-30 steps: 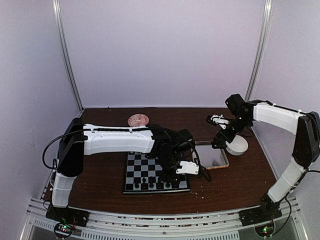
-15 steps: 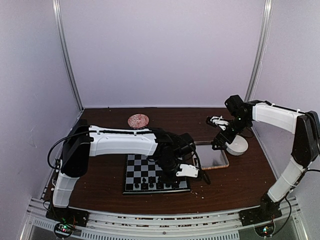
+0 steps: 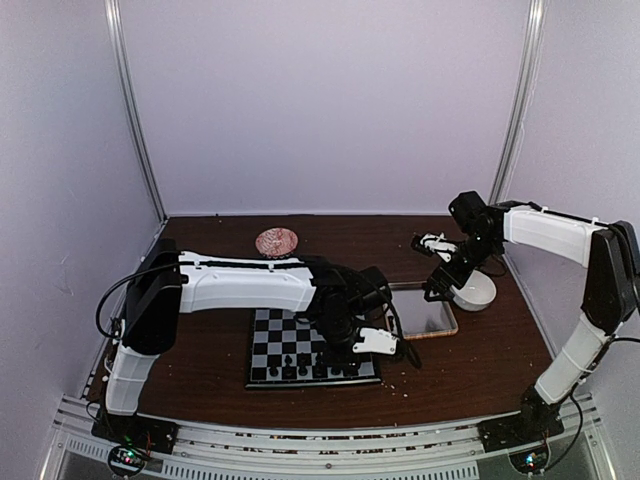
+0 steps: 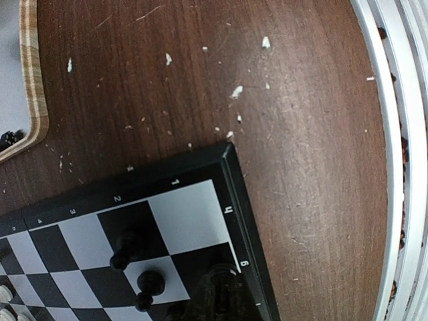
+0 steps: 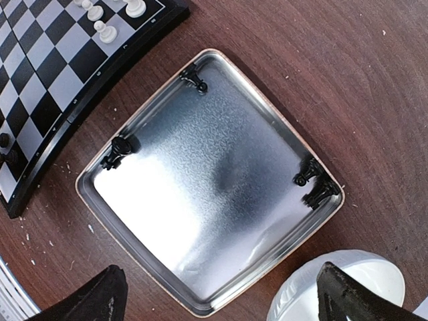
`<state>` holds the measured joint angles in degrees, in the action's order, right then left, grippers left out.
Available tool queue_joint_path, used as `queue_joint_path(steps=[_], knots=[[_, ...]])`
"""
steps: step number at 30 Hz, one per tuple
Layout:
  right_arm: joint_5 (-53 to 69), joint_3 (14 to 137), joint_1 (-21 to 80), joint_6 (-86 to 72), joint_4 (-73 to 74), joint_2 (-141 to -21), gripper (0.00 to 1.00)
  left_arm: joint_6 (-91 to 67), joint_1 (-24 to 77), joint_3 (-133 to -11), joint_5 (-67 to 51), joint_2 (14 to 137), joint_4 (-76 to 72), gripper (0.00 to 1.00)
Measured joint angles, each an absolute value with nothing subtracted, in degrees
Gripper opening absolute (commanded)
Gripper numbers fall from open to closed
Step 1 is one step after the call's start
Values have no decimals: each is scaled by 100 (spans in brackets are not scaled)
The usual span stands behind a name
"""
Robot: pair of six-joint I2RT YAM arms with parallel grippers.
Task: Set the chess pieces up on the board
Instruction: Place the knight at b8.
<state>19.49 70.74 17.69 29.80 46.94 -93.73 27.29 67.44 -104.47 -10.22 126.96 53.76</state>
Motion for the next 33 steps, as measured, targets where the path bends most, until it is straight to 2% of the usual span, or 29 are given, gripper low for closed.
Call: queue_joint_path(steps=[16, 28, 33], knots=[[1973, 7076, 1769, 2980, 4720, -9421, 100, 2539, 6670, -10447, -963, 12696, 5269, 1], [1977, 7087, 1769, 2980, 4751, -9463, 100, 2515, 6670, -10447, -1007, 12696, 5256, 17], [1992, 7087, 1769, 2982, 4790, -9489, 100, 2512, 6670, -10447, -1007, 12696, 5256, 18]])
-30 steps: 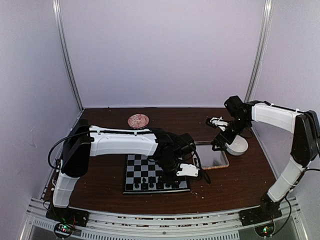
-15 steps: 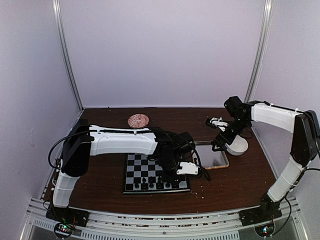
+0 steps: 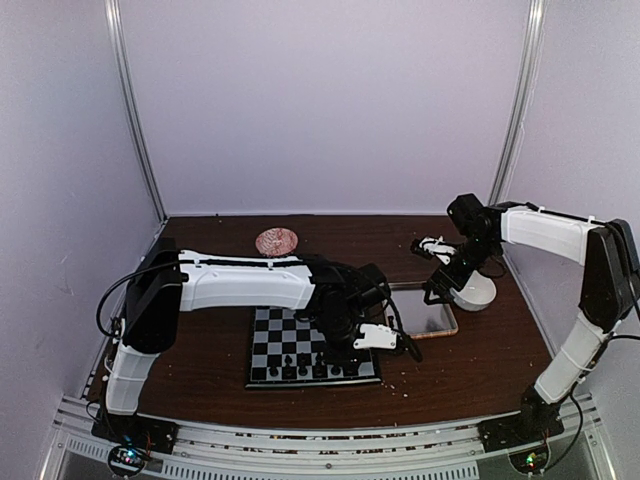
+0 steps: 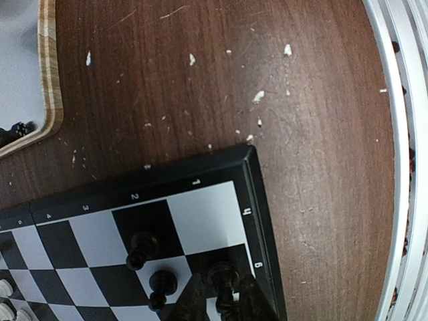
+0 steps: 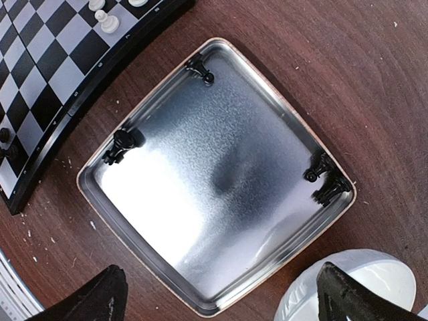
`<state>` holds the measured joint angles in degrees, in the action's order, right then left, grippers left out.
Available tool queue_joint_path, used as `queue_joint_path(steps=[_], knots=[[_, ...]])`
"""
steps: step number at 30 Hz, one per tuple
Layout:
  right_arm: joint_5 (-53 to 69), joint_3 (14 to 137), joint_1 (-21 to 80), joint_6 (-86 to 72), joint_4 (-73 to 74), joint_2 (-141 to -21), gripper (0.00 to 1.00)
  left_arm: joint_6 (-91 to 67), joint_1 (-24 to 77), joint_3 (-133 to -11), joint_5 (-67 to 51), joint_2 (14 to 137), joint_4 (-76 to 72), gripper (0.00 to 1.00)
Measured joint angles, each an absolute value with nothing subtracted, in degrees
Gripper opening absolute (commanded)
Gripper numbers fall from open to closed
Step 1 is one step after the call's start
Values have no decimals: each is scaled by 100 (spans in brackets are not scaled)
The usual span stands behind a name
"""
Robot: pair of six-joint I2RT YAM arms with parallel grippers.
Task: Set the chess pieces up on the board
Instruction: Place the knight at b8, then adjust the rook in the storage box.
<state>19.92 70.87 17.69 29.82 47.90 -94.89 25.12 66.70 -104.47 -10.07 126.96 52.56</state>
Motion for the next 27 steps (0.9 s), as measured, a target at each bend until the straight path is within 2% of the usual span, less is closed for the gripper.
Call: queue_joint_path(steps=[8, 20, 21, 22, 24, 27], knots=[[1992, 7218, 1769, 2980, 4904, -9454, 100, 2515, 6663, -10350, -851, 12431, 5188, 21], [1483, 7693, 1616, 2867, 4569, -7909, 99, 2257, 6160, -9904, -718, 10036, 4077, 25], [1535, 7706, 1579, 2871, 4550, -7867, 92, 2165, 6090, -9769, -703, 9907, 3918, 25], [1603, 7743, 1551, 2897, 4574, -7865, 78, 2064, 6023, -9612, -690, 9797, 3743, 25], [1804, 7867, 1525, 3079, 4698, -8025, 64, 1841, 5902, -9214, -659, 9603, 3380, 25], [2169, 7994, 1566, 3400, 4899, -8486, 59, 1487, 5747, -8569, -633, 9338, 2888, 26]])
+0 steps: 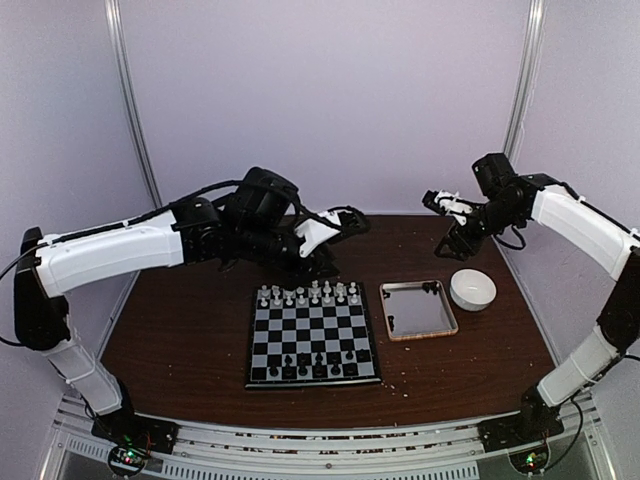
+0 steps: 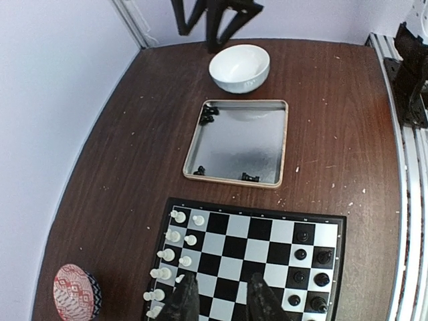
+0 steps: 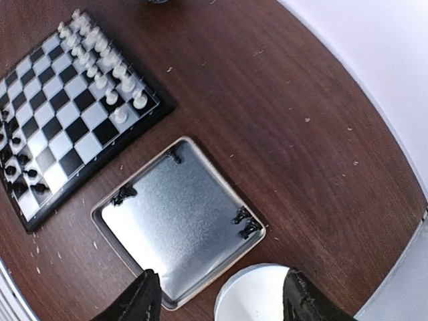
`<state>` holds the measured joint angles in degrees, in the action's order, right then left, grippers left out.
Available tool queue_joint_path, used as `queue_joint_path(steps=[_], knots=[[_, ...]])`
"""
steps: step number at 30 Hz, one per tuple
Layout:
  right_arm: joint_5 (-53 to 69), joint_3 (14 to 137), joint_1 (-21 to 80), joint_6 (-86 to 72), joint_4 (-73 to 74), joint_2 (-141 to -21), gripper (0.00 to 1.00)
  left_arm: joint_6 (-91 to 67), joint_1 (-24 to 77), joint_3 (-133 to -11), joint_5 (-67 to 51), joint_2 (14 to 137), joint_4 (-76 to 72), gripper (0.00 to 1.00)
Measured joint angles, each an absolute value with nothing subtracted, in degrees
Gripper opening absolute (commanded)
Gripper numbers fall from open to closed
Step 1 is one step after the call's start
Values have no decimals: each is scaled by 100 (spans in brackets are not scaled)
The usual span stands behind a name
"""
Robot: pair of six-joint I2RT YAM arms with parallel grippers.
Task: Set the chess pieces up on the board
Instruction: Adjust the rook in the storage box.
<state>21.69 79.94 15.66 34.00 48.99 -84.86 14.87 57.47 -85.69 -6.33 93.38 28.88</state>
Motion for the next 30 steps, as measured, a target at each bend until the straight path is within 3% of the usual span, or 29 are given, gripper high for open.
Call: queue_joint_path(steps=[7, 15, 23, 30], knots=[[2300, 7957, 1865, 4263, 5210, -9494, 45, 858, 5568, -7599, -611, 8702, 2001, 26], [1662, 8088, 2491, 4897, 5297, -10547, 38, 541, 5557, -7290, -519, 8383, 1433, 27], [1302, 8626, 2993, 5400, 5478, -11144, 36, 410, 5555, -7131, -464, 8335, 1337, 27], [1275, 8831, 3326, 5802, 5808, -11535, 42, 349, 5555, -7059, -403, 8248, 1297, 27]])
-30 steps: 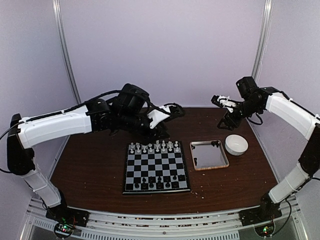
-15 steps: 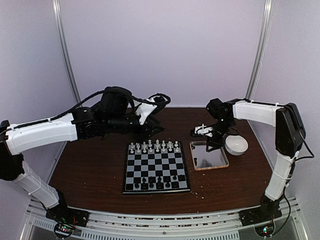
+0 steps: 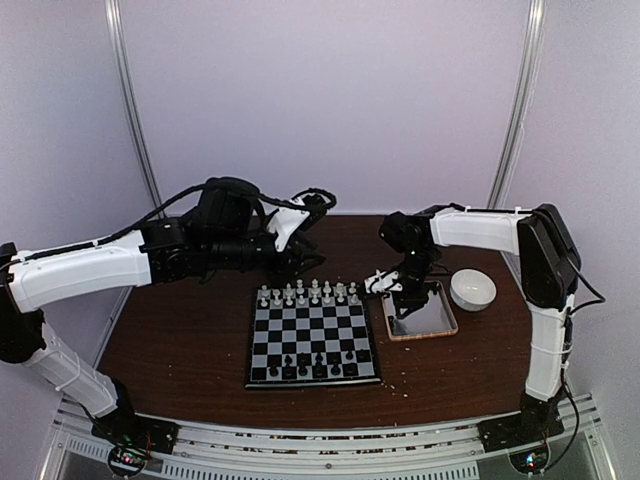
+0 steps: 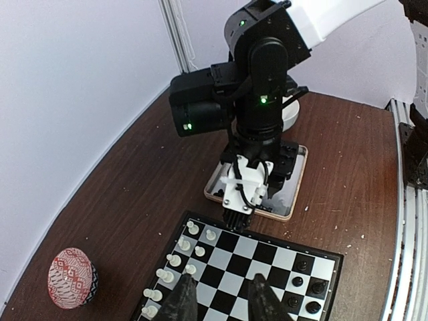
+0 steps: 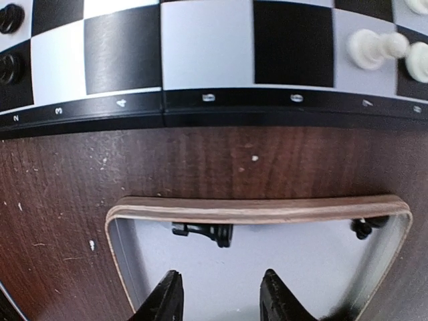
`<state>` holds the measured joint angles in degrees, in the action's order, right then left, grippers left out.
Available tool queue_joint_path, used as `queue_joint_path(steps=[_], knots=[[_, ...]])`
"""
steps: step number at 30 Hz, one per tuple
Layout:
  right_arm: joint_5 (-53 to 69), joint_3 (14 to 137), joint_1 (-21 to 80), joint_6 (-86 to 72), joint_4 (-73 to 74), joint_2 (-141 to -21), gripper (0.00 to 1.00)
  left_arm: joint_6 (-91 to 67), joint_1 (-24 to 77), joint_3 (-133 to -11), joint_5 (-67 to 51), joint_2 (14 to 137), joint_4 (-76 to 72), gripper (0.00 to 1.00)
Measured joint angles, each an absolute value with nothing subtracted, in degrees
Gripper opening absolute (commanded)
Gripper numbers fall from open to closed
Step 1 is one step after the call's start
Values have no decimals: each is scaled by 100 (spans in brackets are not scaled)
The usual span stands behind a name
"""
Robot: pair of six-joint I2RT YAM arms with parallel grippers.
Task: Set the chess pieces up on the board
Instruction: Adjust the rook in the storage box.
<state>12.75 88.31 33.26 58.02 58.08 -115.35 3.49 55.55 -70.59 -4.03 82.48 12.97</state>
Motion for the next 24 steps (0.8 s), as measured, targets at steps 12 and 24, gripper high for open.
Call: queue_joint_path(steps=[12, 24], knots=[[1131, 8925, 3577, 5983, 6058, -11889, 48, 329, 5553, -7004, -381, 8248, 1286, 27], [1129, 8954, 3677, 5983, 6243, -11939, 42, 327, 5555, -7000, -386, 8272, 1264, 27]])
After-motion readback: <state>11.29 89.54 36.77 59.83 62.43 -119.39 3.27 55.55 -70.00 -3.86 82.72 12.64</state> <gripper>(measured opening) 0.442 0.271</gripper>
